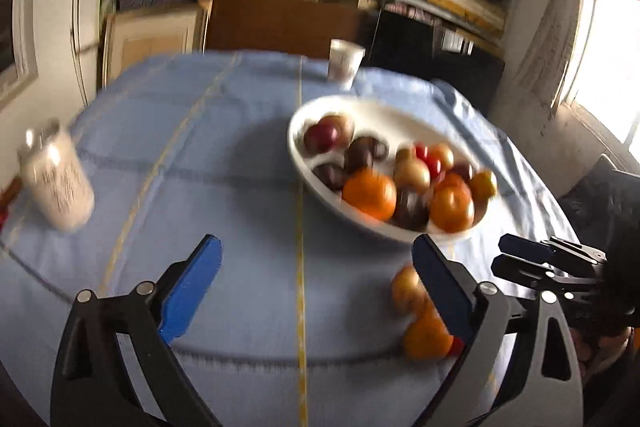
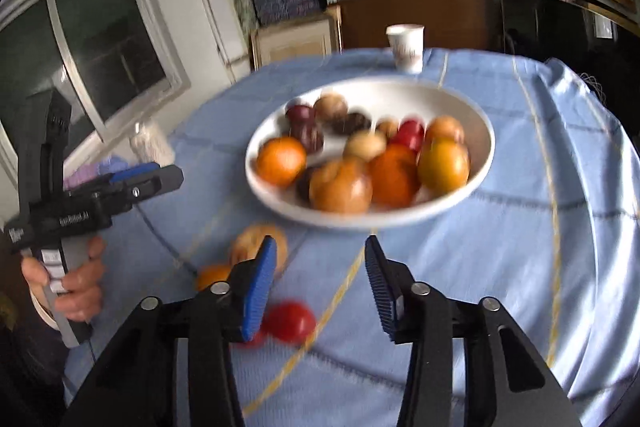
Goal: Organize fruits
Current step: 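Carry the tomato and plum onto the white plate and open both tools, then move the right tool to another red tomato and close on it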
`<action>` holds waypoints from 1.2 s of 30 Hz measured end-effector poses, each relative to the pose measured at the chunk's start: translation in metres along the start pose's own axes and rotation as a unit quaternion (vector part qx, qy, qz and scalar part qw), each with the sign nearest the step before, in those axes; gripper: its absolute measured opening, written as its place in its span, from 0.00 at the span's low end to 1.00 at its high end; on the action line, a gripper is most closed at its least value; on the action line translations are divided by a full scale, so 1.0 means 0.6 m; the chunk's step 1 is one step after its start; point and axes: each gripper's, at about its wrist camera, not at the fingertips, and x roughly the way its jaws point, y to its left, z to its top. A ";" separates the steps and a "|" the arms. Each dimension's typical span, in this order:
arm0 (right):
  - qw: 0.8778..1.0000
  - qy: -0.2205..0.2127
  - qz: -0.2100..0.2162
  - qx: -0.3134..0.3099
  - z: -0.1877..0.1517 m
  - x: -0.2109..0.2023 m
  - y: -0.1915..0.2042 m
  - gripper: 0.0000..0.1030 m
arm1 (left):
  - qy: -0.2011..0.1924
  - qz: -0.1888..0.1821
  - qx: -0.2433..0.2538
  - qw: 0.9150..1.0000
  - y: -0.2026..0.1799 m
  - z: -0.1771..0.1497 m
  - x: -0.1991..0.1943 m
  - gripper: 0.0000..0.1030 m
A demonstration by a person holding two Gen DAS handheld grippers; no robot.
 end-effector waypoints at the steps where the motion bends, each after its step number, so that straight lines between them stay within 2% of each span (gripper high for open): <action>1: 1.000 0.010 0.000 -0.007 -0.008 0.003 0.005 0.40 | 0.006 -0.002 0.000 1.000 0.001 -0.007 -0.002 0.91; 3: 1.000 0.017 0.001 -0.012 -0.016 0.003 0.011 0.39 | 0.002 0.002 0.008 1.000 -0.002 -0.013 -0.007 0.91; 6: 1.000 0.025 0.013 -0.014 -0.021 0.003 0.017 0.39 | -0.021 0.031 0.041 0.998 -0.017 -0.020 -0.018 0.92; 9: 0.999 0.037 0.007 -0.017 -0.026 0.009 0.018 0.39 | -0.021 0.036 0.054 0.998 -0.028 -0.021 -0.018 0.93; 26: 0.998 0.059 0.008 -0.020 -0.036 0.010 0.019 0.39 | 0.010 0.047 0.024 0.999 -0.008 -0.020 0.007 0.95; 36: 0.996 0.080 0.022 -0.025 -0.045 0.027 0.031 0.39 | 0.006 0.052 0.037 0.998 -0.015 -0.022 0.003 0.95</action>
